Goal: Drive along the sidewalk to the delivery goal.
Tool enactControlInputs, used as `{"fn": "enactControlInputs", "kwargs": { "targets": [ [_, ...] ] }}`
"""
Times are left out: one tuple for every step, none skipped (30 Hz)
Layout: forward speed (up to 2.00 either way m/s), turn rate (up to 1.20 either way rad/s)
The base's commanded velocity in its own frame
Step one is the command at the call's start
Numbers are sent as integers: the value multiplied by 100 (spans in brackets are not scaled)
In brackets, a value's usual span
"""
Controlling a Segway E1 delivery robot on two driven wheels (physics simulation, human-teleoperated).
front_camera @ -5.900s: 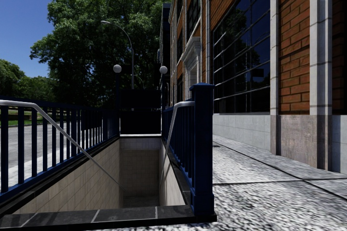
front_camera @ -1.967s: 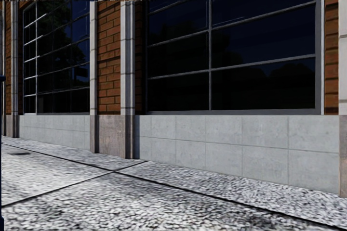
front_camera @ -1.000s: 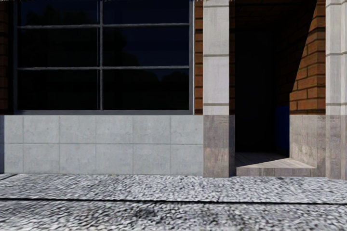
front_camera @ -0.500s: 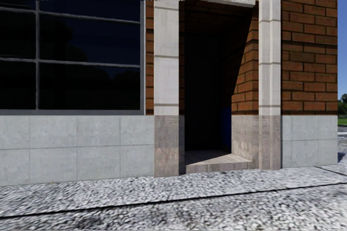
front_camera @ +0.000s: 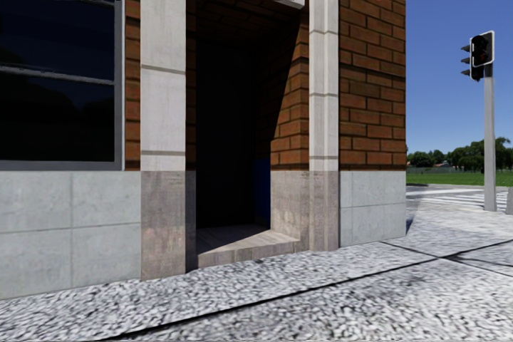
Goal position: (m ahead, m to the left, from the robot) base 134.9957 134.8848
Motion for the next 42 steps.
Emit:
{"fn": "enactControlInputs", "kwargs": {
  "targets": [
    [66, -65],
    [66, -65],
    [66, -65],
    [66, -65],
    [67, -65],
    [69, -65],
    [69, -65],
    [71, -65],
    [74, -65],
    [78, -65],
    [78, -65],
    [80, -65],
    [81, -65],
    [81, -65],
    [81, -65],
    [82, -65],
    [85, -65],
    [90, -65],
    [93, -65],
    [93, -65],
    [96, -65],
    [98, -65],
    [102, -65],
    [102, -65],
    [104, -65],
    [105, -65],
    [105, -65],
    [105, -65],
    [106, -65],
    [106, -65],
    [107, -65],
    [107, -65],
    [108, -65],
    [108, -65],
    [108, -65],
    [108, -65],
    [109, -65],
    [109, -65],
    [109, -65],
    [109, -65],
    [109, -59],
    [109, -43]
  ]
}}
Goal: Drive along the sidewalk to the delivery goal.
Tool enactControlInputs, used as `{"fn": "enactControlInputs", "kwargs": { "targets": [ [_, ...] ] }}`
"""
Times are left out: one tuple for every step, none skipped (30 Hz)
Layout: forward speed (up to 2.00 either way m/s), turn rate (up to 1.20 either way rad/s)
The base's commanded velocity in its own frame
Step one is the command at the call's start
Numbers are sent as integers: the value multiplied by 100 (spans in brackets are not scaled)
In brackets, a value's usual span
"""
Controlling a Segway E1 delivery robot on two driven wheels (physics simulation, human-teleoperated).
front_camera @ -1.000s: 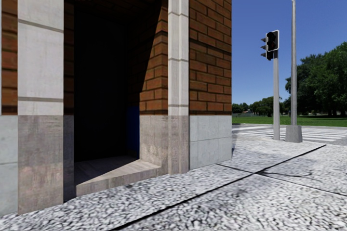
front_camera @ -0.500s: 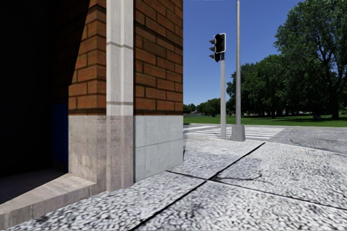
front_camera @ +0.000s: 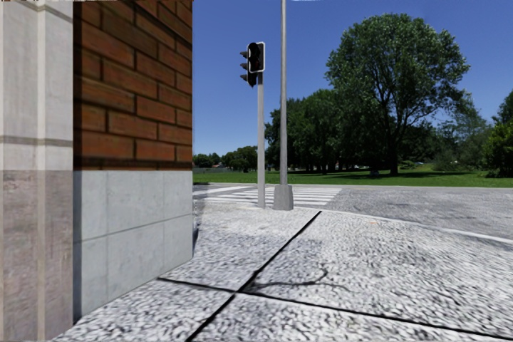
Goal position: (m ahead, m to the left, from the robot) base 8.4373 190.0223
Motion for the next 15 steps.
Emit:
{"fn": "enactControlInputs", "kwargs": {
  "targets": [
    [114, 0],
    [138, 0],
    [138, 0],
    [151, 0],
    [155, 0],
    [155, 0],
    [155, 0],
    [155, 0],
    [155, 0],
    [155, 0],
    [155, 0],
    [155, 0],
    [155, 0],
    [155, 0],
    [155, 0]
  ]
}}
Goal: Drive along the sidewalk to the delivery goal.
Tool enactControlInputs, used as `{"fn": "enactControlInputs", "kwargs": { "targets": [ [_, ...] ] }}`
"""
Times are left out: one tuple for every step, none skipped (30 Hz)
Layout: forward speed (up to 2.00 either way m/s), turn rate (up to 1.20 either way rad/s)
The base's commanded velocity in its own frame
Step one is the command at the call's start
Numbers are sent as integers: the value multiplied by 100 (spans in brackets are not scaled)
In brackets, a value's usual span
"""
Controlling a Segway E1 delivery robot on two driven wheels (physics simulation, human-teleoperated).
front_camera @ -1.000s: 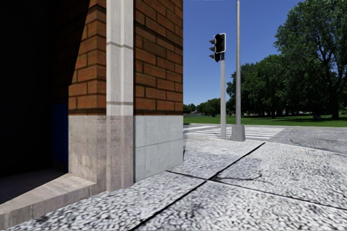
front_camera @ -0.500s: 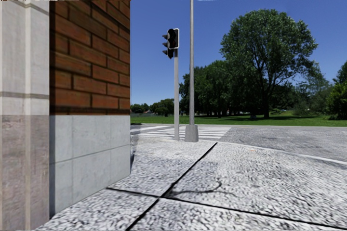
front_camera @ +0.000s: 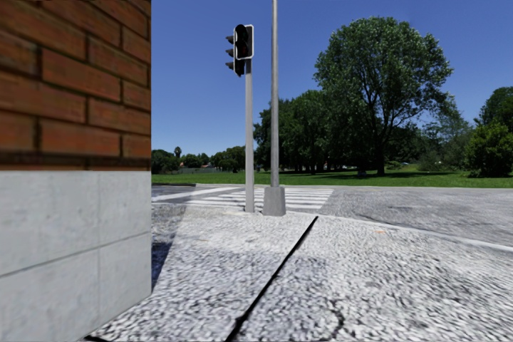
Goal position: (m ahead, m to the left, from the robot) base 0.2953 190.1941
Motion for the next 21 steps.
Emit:
{"fn": "enactControlInputs", "kwargs": {
  "targets": [
    [155, 0],
    [157, 0],
    [165, 0],
    [165, 0],
    [170, 0],
    [163, 0],
    [161, 0],
    [161, 0],
    [161, 0],
    [161, 0],
    [161, 0],
    [161, 0],
    [161, 0],
    [161, 0],
    [160, 0],
    [160, 0],
    [160, 0],
    [156, 0],
    [153, 0],
    [151, 0],
    [151, 0]
  ]
}}
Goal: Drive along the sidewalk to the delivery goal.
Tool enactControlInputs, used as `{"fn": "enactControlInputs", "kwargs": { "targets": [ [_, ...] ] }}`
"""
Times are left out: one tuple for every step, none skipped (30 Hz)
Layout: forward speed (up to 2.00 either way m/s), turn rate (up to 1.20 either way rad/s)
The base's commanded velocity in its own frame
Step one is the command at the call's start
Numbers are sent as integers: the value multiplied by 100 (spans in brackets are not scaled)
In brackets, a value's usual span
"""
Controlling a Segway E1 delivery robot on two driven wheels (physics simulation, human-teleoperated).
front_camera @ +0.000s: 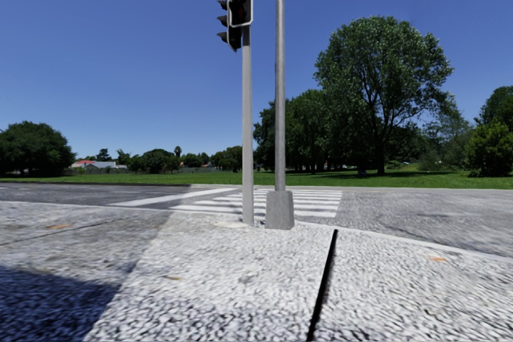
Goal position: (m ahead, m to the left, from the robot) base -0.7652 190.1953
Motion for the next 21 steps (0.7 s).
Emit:
{"fn": "enactControlInputs", "kwargs": {
  "targets": [
    [149, 8],
    [147, 19],
    [147, 30],
    [147, 36],
    [147, 36],
    [146, 45],
    [137, 58],
    [131, 67],
    [131, 67],
    [126, 74],
    [115, 80],
    [109, 84],
    [109, 84],
    [106, 85],
    [105, 85],
    [104, 85],
    [104, 85],
    [104, 85],
    [104, 85],
    [104, 85],
    [104, 85]
  ]
}}
